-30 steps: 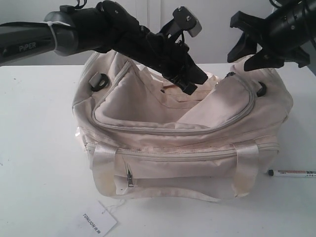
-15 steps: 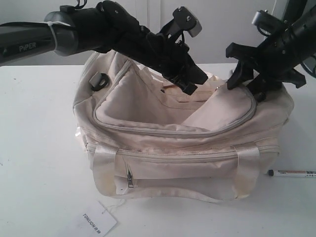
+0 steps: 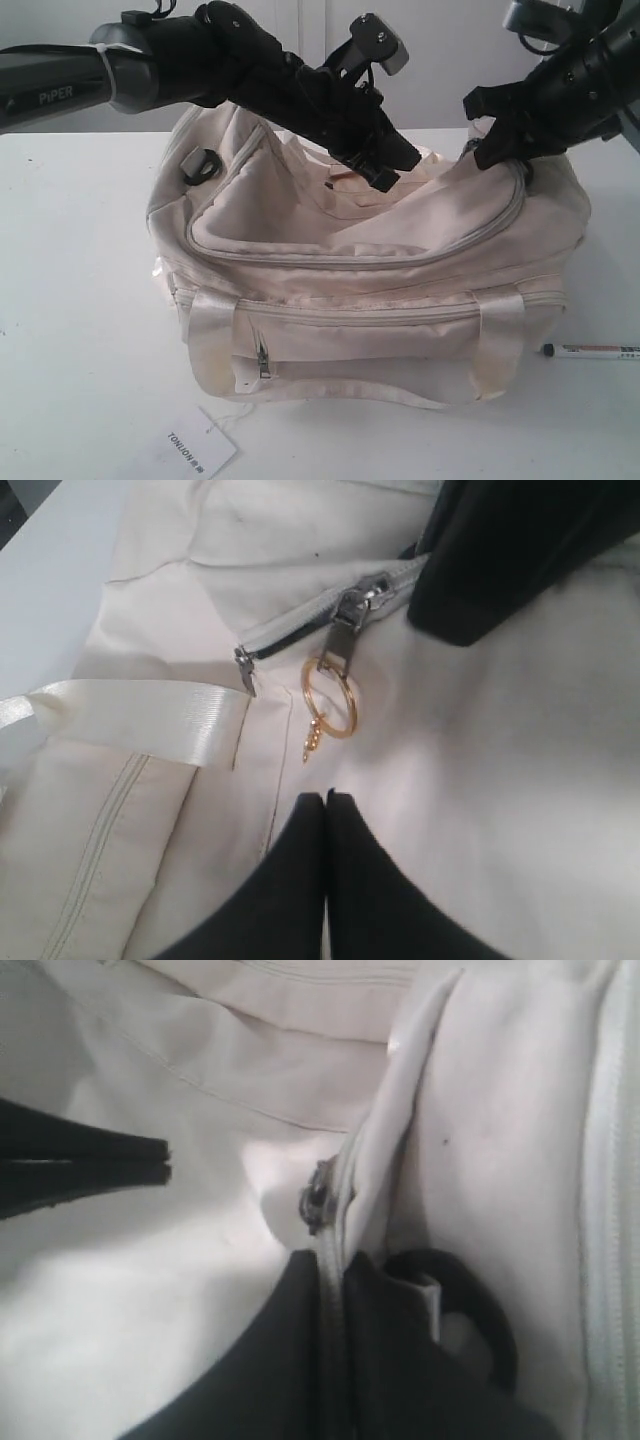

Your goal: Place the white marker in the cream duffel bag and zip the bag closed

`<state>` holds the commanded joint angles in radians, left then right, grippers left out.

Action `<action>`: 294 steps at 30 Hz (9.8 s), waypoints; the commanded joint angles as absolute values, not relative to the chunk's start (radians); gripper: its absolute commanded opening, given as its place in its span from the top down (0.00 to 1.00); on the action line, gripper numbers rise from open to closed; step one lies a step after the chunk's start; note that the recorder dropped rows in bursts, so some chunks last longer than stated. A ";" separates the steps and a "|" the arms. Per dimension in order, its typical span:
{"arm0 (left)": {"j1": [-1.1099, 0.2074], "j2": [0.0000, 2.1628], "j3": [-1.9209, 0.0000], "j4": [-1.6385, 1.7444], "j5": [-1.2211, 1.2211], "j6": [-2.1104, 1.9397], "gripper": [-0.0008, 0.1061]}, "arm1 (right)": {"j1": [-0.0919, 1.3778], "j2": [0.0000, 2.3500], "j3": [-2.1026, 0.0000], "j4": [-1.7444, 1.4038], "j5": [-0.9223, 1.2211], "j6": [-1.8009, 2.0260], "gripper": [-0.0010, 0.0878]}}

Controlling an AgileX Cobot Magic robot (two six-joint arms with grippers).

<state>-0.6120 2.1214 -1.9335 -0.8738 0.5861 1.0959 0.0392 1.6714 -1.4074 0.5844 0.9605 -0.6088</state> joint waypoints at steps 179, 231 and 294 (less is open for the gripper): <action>-0.663 2.082 -2.084 -0.873 0.827 1.025 0.99 | -0.024 1.796 -1.528 0.754 0.876 -0.110 0.99; -0.803 2.030 -2.084 -0.538 0.958 0.930 0.99 | -0.024 1.834 -1.528 0.823 0.762 -0.125 0.99; -0.868 1.971 -2.084 -0.373 0.958 0.878 0.99 | -0.024 1.828 -1.528 0.654 0.887 -0.019 0.99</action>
<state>-0.8683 1.9708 -2.0837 -0.3732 0.9580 0.8781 -0.0241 1.8278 -1.5279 0.6537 0.8872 -0.0192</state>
